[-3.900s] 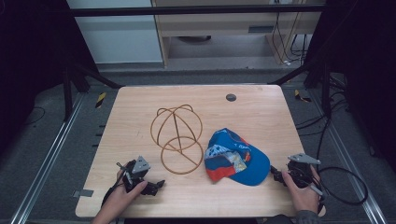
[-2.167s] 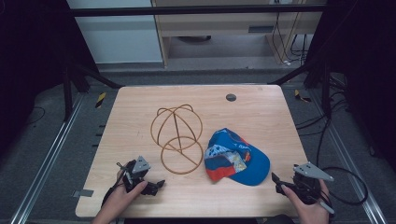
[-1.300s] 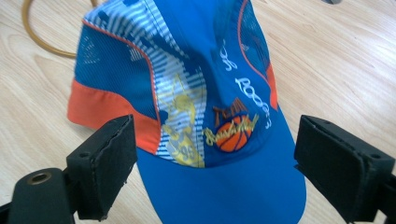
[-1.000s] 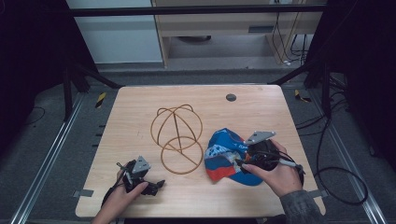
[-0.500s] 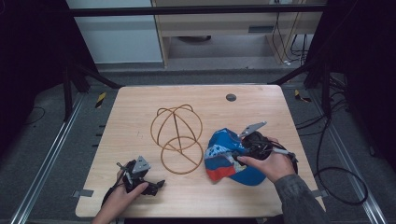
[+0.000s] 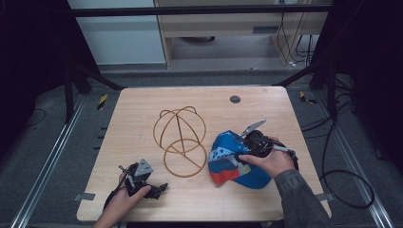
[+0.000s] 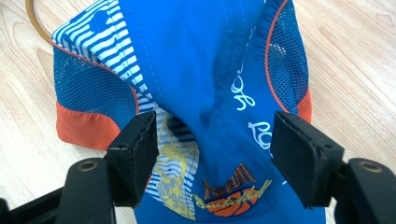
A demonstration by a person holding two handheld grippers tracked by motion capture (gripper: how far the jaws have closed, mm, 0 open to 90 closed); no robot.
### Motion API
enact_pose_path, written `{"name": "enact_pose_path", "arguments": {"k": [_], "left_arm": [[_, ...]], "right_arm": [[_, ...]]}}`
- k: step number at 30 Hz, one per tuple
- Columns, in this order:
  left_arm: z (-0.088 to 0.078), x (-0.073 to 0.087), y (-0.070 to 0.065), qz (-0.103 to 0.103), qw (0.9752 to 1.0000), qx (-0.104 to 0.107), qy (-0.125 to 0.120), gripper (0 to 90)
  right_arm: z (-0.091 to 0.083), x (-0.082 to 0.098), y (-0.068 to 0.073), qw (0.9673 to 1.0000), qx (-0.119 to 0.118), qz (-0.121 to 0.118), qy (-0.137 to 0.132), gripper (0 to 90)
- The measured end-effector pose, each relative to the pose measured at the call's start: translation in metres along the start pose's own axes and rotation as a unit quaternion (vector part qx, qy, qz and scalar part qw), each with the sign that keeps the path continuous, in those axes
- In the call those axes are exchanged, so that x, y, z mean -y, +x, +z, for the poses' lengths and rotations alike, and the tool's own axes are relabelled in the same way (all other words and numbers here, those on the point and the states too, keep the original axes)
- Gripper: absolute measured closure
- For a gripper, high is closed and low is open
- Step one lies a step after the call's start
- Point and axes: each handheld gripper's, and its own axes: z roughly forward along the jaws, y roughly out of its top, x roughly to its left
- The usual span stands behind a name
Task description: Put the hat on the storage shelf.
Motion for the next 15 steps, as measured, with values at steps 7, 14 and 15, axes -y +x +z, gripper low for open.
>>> {"name": "enact_pose_path", "arguments": {"k": [7, 14, 15], "left_arm": [[0.0, 0.0, 0.0, 0.0, 1.0, 0.0, 0.0, 0.0], [0.0, 0.0, 0.0, 0.0, 1.0, 0.0, 0.0, 0.0], [0.0, 0.0, 0.0, 0.0, 1.0, 0.0, 0.0, 0.0]], "right_arm": [[0.0039, -0.0002, -0.0019, 1.0, -0.008, 0.0, 0.004, 33.4], [0.0096, 0.0004, -0.0033, 0.9998, -0.017, -0.004, 0.014, 39.9], [0.0101, 0.0003, -0.0034, 0.9997, -0.018, -0.003, 0.014, 42.0]]}}
